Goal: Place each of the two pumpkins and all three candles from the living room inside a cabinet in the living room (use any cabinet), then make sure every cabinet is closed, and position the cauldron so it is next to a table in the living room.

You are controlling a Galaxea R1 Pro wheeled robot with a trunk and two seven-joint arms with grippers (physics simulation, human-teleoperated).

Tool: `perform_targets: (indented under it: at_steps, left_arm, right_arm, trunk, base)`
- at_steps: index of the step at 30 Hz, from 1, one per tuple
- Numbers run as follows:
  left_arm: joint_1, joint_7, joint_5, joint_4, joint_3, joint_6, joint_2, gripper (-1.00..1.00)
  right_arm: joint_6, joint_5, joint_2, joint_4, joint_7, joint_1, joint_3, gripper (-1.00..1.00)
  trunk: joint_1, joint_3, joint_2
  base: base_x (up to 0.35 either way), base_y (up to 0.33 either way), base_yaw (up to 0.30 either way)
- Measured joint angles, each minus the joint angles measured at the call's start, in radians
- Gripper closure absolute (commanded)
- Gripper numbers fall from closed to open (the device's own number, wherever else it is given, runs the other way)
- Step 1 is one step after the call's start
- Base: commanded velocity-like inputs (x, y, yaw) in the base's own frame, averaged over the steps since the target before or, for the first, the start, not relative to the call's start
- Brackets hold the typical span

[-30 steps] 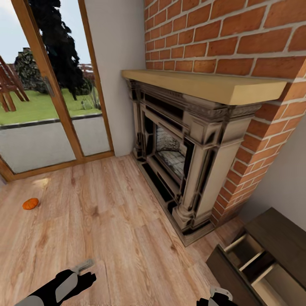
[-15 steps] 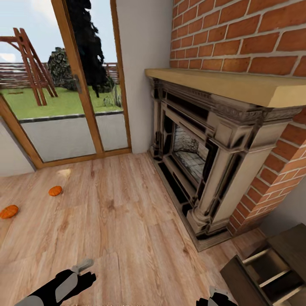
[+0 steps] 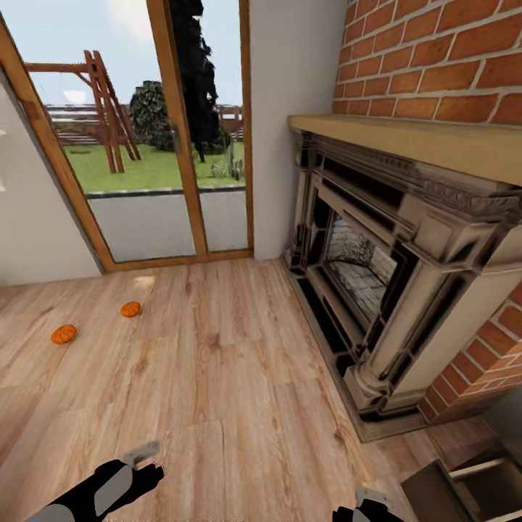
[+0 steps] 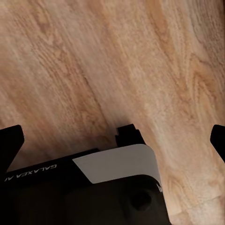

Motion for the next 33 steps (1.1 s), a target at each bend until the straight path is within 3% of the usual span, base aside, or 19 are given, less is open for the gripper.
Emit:
perform_targets:
  at_steps: [11, 23, 33]
  left_arm:
    - [0.000, -0.001, 0.003, 0.032, 0.001, -0.028, 0.000, -1.00]
    - [0.000, -0.001, 0.004, 0.036, 0.000, -0.050, 0.000, -1.00]
    - [0.000, -0.001, 0.004, 0.036, 0.000, -0.050, 0.000, -1.00]
  right_arm:
    - [-0.001, 0.000, 0.000, -0.001, 0.002, 0.000, -0.001, -1.00]
    - [-0.001, -0.001, 0.000, -0.001, 0.001, 0.000, -0.001, -1.00]
    - [0.000, -0.003, 0.005, -0.002, 0.000, 0.000, 0.002, -1.00]
  trunk:
    - [0.000, -0.001, 0.000]
    - [-0.001, -0.001, 0.000]
    - [-0.001, -0.001, 0.000]
  base:
    - [0.079, 0.019, 0.141]
    - [0.296, 0.033, 0.015]
    - [0.319, 0.079, 0.255]
